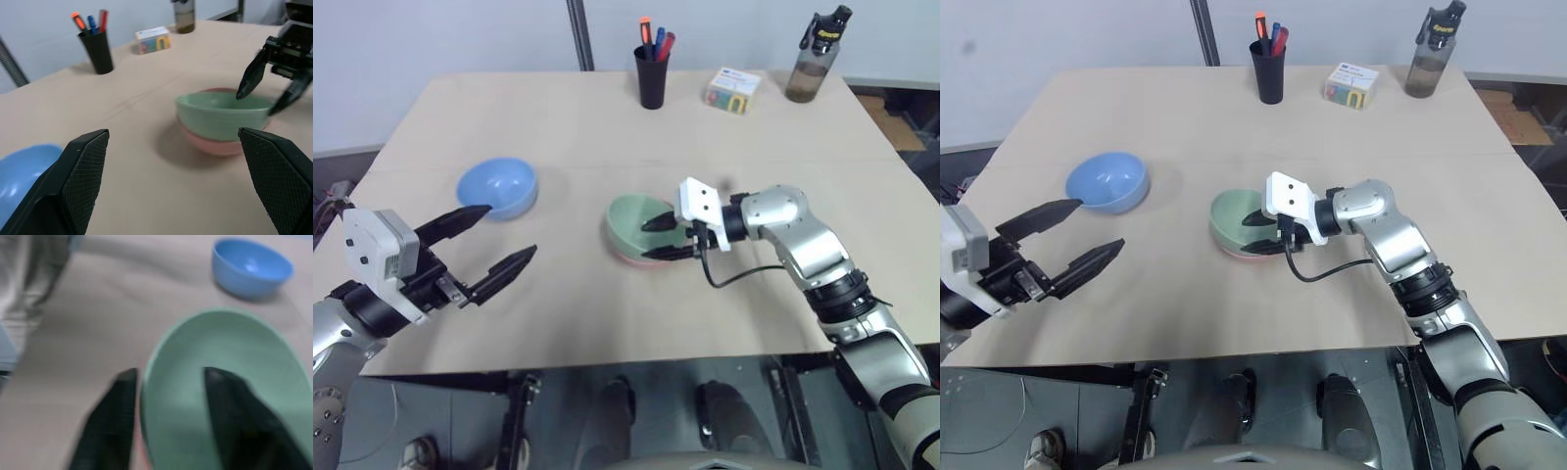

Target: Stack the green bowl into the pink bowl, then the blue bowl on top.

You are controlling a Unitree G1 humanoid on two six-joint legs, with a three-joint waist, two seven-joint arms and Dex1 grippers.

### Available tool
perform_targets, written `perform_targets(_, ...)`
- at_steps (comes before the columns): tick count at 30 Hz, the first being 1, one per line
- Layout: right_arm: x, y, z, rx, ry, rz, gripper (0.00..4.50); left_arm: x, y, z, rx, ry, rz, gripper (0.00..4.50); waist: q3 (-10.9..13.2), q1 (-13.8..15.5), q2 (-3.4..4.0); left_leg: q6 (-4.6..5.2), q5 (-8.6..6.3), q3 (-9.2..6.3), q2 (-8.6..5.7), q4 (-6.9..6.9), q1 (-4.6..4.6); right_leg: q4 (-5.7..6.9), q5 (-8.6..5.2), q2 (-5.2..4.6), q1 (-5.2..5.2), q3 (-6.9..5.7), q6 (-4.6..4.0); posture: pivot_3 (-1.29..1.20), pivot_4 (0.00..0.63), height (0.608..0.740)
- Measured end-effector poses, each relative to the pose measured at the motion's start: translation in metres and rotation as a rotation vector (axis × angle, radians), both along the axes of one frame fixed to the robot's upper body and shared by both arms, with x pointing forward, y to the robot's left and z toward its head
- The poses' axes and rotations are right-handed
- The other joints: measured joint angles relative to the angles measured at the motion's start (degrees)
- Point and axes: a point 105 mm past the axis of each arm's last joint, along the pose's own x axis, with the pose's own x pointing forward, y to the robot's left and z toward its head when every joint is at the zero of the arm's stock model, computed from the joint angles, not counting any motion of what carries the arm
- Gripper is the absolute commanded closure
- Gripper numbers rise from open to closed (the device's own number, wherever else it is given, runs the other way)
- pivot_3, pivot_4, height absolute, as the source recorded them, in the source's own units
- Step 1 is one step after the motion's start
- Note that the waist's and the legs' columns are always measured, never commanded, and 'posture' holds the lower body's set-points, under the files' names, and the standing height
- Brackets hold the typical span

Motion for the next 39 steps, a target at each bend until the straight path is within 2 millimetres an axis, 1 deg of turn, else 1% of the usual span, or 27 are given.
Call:
perform_targets(1,0.002,-0.003,0.000,-0.002,-0.005,-0.018,0.92,0.002,0.003,-0.001,0.018,0.001,0.030,0.00,0.0,0.1,0.00,0.00,0.00,-0.01,0.00,-0.02,-0.01,0.00,0.03,0.00,-0.01,0.00,-0.06,0.00,0.150,0.740)
perform_targets(2,0.003,-0.005,0.001,0.000,-0.010,-0.031,0.31,0.003,0.005,0.000,0.030,-0.003,0.051,0.00,0.0,0.1,0.00,0.00,0.00,-0.01,0.00,-0.05,-0.01,-0.02,0.04,0.00,-0.01,-0.01,-0.06,0.00,0.150,0.740)
perform_targets(4,0.003,-0.009,0.005,0.020,-0.025,-0.055,0.31,0.008,0.012,0.001,0.072,-0.027,0.128,0.00,0.0,0.1,0.00,0.00,0.00,-0.01,0.00,-0.06,-0.02,-0.02,0.04,0.00,-0.01,-0.01,-0.04,0.00,0.150,0.740)
perform_targets(5,0.002,-0.014,0.012,0.070,-0.024,-0.076,0.31,0.016,0.018,0.002,0.129,-0.039,0.220,0.00,0.0,0.4,-0.01,0.00,0.00,-0.05,0.00,-0.06,-0.03,-0.01,0.01,0.01,0.00,-0.04,0.01,0.00,0.150,0.740)
perform_targets(7,-0.002,-0.021,0.031,0.149,-0.034,-0.083,0.31,0.026,0.031,0.000,0.212,-0.022,0.356,0.00,0.0,0.4,-0.02,0.00,0.00,-0.02,0.00,-0.05,0.00,0.01,-0.06,0.02,0.00,-0.01,0.13,0.00,0.150,0.740)
perform_targets(9,-0.009,-0.031,0.049,0.202,-0.056,-0.086,0.31,0.038,0.039,-0.006,0.403,0.046,0.431,0.00,0.0,0.5,-0.12,0.00,0.00,-0.07,0.00,-0.03,0.03,0.02,-0.08,0.03,0.02,-0.06,0.15,0.00,0.150,0.740)
perform_targets(11,-0.013,-0.038,0.059,0.234,-0.067,-0.096,0.31,0.050,0.047,-0.007,0.535,0.084,0.472,0.00,0.0,0.3,-0.09,0.00,0.00,-0.02,0.00,-0.04,0.05,0.01,-0.10,0.02,0.01,-0.03,0.16,0.00,0.150,0.740)
perform_targets(12,-0.014,-0.039,0.060,0.242,-0.067,-0.098,0.31,0.053,0.049,-0.006,0.546,0.086,0.484,0.00,0.0,0.2,-0.09,0.00,-0.01,-0.02,0.01,-0.05,0.03,0.01,-0.10,0.02,0.00,-0.04,0.16,0.00,0.150,0.740)
perform_targets(15,-0.013,-0.043,0.061,0.259,-0.056,-0.131,0.31,0.072,0.048,-0.013,0.587,0.113,0.476,0.00,0.0,0.1,-0.07,0.00,0.00,0.00,0.02,-0.09,-0.03,0.02,-0.06,0.03,-0.09,-0.03,0.17,0.00,0.150,0.740)
perform_targets(16,-0.011,-0.045,0.061,0.264,-0.060,-0.151,0.31,0.084,0.047,-0.017,0.614,0.123,0.476,0.00,0.0,0.2,-0.03,0.00,0.00,0.00,0.01,-0.09,-0.01,0.04,-0.03,0.03,-0.08,-0.03,0.22,0.00,0.150,0.740)
perform_targets(19,-0.013,-0.044,0.065,0.276,-0.081,-0.171,0.31,0.106,0.053,-0.030,0.678,0.174,0.500,0.00,0.1,0.1,-0.07,0.01,0.00,0.01,0.02,-0.09,-0.11,0.01,0.09,0.08,-0.12,0.00,0.34,0.00,0.150,0.740)
perform_targets(23,-0.016,-0.045,0.064,0.273,-0.098,-0.194,0.31,0.137,0.050,-0.041,0.672,0.223,0.524,0.00,0.1,0.4,-0.18,0.01,0.00,-0.05,-0.01,-0.07,-0.18,0.00,0.06,0.09,-0.13,-0.04,0.40,0.00,0.150,0.740)
perform_targets(24,-0.017,-0.045,0.064,0.274,-0.099,-0.194,0.31,0.140,0.050,-0.044,0.676,0.234,0.526,0.00,0.1,0.4,-0.21,0.01,0.00,-0.07,-0.01,-0.07,-0.20,0.00,0.06,0.09,-0.14,-0.05,0.40,0.00,0.150,0.740)
perform_targets(25,-0.017,-0.045,0.064,0.273,-0.102,-0.200,0.24,0.144,0.050,-0.048,0.677,0.251,0.520,0.52,0.1,0.3,-0.21,0.01,0.00,-0.03,-0.01,-0.06,-0.20,0.00,0.07,0.08,-0.13,-0.02,0.40,0.00,0.150,0.740)
perform_targets(26,-0.018,-0.048,0.063,0.264,-0.103,-0.214,0.24,0.149,0.048,-0.052,0.680,0.268,0.507,0.81,0.1,0.2,-0.21,0.01,0.00,-0.05,-0.01,-0.06,-0.20,0.00,0.07,0.08,-0.14,-0.03,0.39,0.00,0.150,0.740)
perform_targets(28,-0.017,-0.050,0.061,0.261,-0.100,-0.227,0.24,0.152,0.047,-0.054,0.676,0.277,0.495,1.62,0.1,0.0,-0.24,0.01,0.00,-0.05,0.00,-0.07,-0.19,0.01,0.07,0.08,-0.14,-0.03,0.39,0.00,0.150,0.740)
perform_targets(29,-0.017,-0.052,0.060,0.254,-0.100,-0.238,0.24,0.154,0.046,-0.053,0.680,0.279,0.484,2.12,0.1,0.1,-0.24,0.01,0.00,-0.07,0.00,-0.07,-0.19,0.04,0.07,0.09,-0.15,-0.04,0.39,0.00,0.150,0.740)
perform_targets(30,-0.017,-0.052,0.060,0.254,-0.100,-0.239,0.24,0.154,0.046,-0.053,0.682,0.279,0.483,2.34,0.2,0.1,-0.24,0.01,0.00,-0.07,0.00,-0.07,-0.19,0.04,0.07,0.09,-0.15,-0.04,0.39,0.00,0.150,0.740)
perform_targets(31,-0.017,-0.053,0.060,0.250,-0.105,-0.243,0.24,0.156,0.046,-0.053,0.684,0.279,0.475,2.81,0.2,0.0,-0.24,0.01,0.00,-0.06,0.01,-0.07,-0.18,0.04,0.07,0.09,-0.15,-0.04,0.39,0.00,0.150,0.740)
perform_targets(32,-0.018,-0.054,0.059,0.247,-0.106,-0.245,0.24,0.156,0.045,-0.053,0.683,0.281,0.470,3.14,0.1,0.1,-0.25,0.01,0.01,-0.07,0.01,-0.07,-0.18,0.04,0.07,0.09,-0.14,-0.04,0.39,0.00,0.150,0.740)
perform_targets(33,-0.018,-0.055,0.058,0.245,-0.106,-0.249,0.24,0.156,0.045,-0.053,0.684,0.283,0.466,3.61,0.1,0.1,-0.25,0.01,0.01,-0.07,0.00,-0.06,-0.18,0.04,0.07,0.08,-0.13,-0.04,0.39,0.00,0.150,0.740)
perform_targets(34,-0.019,-0.055,0.057,0.244,-0.107,-0.253,0.24,0.156,0.044,-0.054,0.686,0.285,0.462,3.89,0.1,0.1,-0.25,0.01,0.01,-0.06,0.00,-0.06,-0.18,0.04,0.07,0.08,-0.14,-0.03,0.39,0.00,0.150,0.740)
perform_targets(35,-0.019,-0.055,0.058,0.246,-0.112,-0.257,0.24,0.156,0.043,-0.055,0.684,0.294,0.450,4.42,0.1,0.1,-0.25,0.01,0.01,-0.06,0.00,-0.05,-0.19,0.04,0.07,0.08,-0.14,-0.04,0.40,0.00,0.150,0.740)
perform_targets(39,-0.019,-0.056,0.057,0.243,-0.113,-0.263,0.24,0.153,0.039,-0.056,0.679,0.305,0.417,4.47,0.2,0.1,-0.26,0.01,0.01,-0.08,0.00,-0.04,-0.19,0.05,0.07,0.08,-0.13,-0.05,0.39,0.00,0.150,0.740)
